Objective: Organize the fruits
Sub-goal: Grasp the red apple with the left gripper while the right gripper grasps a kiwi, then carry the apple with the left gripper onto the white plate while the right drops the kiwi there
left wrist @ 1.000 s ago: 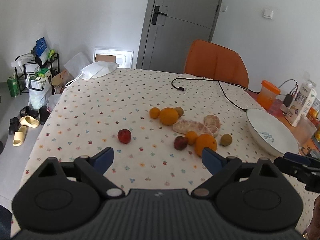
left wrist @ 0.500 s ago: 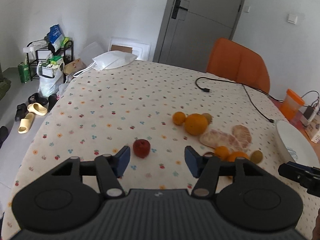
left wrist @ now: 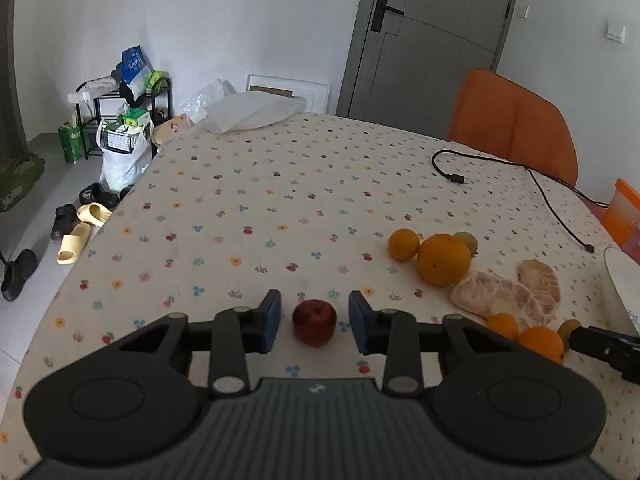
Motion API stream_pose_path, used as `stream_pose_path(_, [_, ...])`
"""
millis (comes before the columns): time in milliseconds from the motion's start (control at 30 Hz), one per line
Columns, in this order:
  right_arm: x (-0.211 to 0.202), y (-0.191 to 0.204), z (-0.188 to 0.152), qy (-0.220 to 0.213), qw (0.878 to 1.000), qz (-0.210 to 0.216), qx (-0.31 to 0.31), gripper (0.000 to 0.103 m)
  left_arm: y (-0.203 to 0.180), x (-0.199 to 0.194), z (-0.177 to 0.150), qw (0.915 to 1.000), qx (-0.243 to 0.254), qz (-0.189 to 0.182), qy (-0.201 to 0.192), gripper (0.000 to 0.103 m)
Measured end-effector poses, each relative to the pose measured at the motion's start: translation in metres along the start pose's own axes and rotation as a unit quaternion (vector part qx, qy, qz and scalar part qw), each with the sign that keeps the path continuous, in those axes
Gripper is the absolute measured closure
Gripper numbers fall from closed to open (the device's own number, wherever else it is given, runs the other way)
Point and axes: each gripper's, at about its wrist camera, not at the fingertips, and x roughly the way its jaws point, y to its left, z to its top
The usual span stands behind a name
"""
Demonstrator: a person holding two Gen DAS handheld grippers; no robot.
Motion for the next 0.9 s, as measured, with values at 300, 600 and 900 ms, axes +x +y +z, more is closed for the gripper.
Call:
stream_pose_path(300, [0.007,0.005,-0.002,0.002,1.000,0.023,-0.008,0.079,-0.003,-0.010,-0.001,0.9998,0.007,-0.019,-0.007,0.082])
stream_pose_path(600, [-0.024,-0.001,-0.007,-0.033,0.999,0.034,0.008,0.080,-0.038,-0.028,-0.001,0.9973,0.034,-0.062,-0.020,0.082])
stream_pose_path(900, [-0.064,-0.024,-0.012,-0.069,0.997,0.014,0.026,0.080,-0.092,-0.036,-0.003,0.9918,0.069,-0.104,-0.026,0.082])
